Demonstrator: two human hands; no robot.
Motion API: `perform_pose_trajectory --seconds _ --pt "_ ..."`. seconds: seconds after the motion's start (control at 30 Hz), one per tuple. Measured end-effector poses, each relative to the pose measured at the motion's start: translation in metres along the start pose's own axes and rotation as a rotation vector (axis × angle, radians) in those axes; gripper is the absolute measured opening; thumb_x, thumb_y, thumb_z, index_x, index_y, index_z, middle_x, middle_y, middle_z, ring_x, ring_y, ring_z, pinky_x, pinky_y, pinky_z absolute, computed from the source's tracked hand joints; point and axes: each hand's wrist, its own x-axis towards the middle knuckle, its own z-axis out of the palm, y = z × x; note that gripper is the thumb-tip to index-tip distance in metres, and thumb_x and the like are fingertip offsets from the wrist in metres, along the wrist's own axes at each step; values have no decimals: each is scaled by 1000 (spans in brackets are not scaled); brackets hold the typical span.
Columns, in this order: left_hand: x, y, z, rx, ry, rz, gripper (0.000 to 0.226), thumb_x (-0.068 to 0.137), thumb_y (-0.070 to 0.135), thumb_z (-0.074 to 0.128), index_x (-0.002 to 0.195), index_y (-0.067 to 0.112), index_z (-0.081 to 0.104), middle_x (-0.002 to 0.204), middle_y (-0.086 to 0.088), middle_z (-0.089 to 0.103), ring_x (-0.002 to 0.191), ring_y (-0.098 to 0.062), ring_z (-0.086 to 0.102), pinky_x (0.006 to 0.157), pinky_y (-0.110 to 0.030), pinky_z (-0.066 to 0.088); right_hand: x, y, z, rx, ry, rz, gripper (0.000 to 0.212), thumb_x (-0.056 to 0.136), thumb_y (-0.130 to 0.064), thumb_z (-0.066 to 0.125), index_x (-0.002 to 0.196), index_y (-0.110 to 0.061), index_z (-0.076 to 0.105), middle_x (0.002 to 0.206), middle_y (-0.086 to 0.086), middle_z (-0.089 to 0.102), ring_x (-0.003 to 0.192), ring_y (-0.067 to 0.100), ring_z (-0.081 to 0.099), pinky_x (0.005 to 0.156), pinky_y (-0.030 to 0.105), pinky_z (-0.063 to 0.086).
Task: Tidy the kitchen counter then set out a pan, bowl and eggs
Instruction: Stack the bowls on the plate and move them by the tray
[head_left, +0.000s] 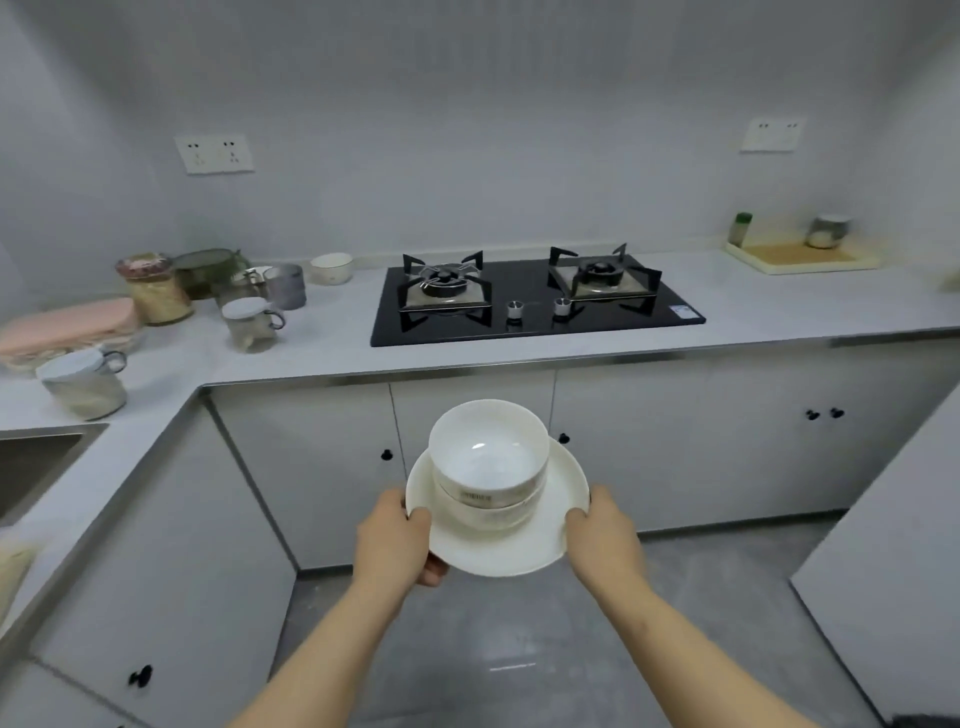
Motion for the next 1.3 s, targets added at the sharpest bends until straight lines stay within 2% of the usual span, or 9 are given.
perform_pose_trajectory --seconds 0.1,0.2,0.43,0.6,0.73,0.87,1.13,1.23,1.3 --pt "22 27 45 25 -73 33 16 87 2 33 90 10 47 71 -16 60 31 -16 51 35 -21 42 33 17 -29 15 70 62 11 89 -8 34 95 -15 41 83 0 51 83 29 50 62 31 36" --pt "47 48 85 60 -151 83 16 87 1 32 83 12 43 64 -13 56 25 -13 46 33 -18 39 66 27 -53 22 138 98 12 89 -9 34 98 -14 42 89 3 52 85 29 51 68 32 38" --pt "128 112 177 58 -338 150 15 86 -2 31 84 8 42 63 -15 51 35 -21 42 36 -22 38 160 36 -104 74 297 232 22 87 -10 34 105 -11 47 101 10 60 93 33 58 77 38 48" --pt "173 170 237 92 -441 235 17 85 -1 31 82 12 42 61 -13 52 32 -20 43 32 -18 34 219 33 -147 92 411 303 26 89 -9 33 111 -8 47 103 10 59 93 31 54 74 34 43" --pt "201 205 287 102 -519 244 13 85 -2 31 78 7 38 64 -15 51 38 -22 43 38 -23 42 262 41 -179 131 460 339 25 88 -9 33 109 -8 46 105 10 58 95 31 55 77 36 45" --pt "223 230 342 144 -555 266 14 84 -1 32 75 8 34 62 -17 53 39 -23 46 38 -24 42 306 57 -212 120 481 374 22 89 -10 33 107 -7 46 104 10 55 92 30 52 74 34 42" --pt "259 285 457 106 -550 248 18 85 -2 32 78 11 41 57 -14 54 36 -18 46 36 -21 40 415 98 -291 166 463 331 20 89 -9 32 103 -12 45 89 5 57 77 24 56 64 32 43" --pt "276 314 509 129 -539 257 16 87 0 33 87 7 47 54 -15 58 35 -18 51 37 -24 44 462 112 -331 185 433 303 21 89 -8 32 104 -12 46 90 6 58 76 24 56 62 30 42" --pt "286 331 535 136 -531 255 15 88 1 34 85 8 46 54 -14 58 36 -17 52 40 -25 47 487 118 -352 184 434 290 21 89 -8 32 105 -12 45 90 7 59 75 24 57 62 31 43"
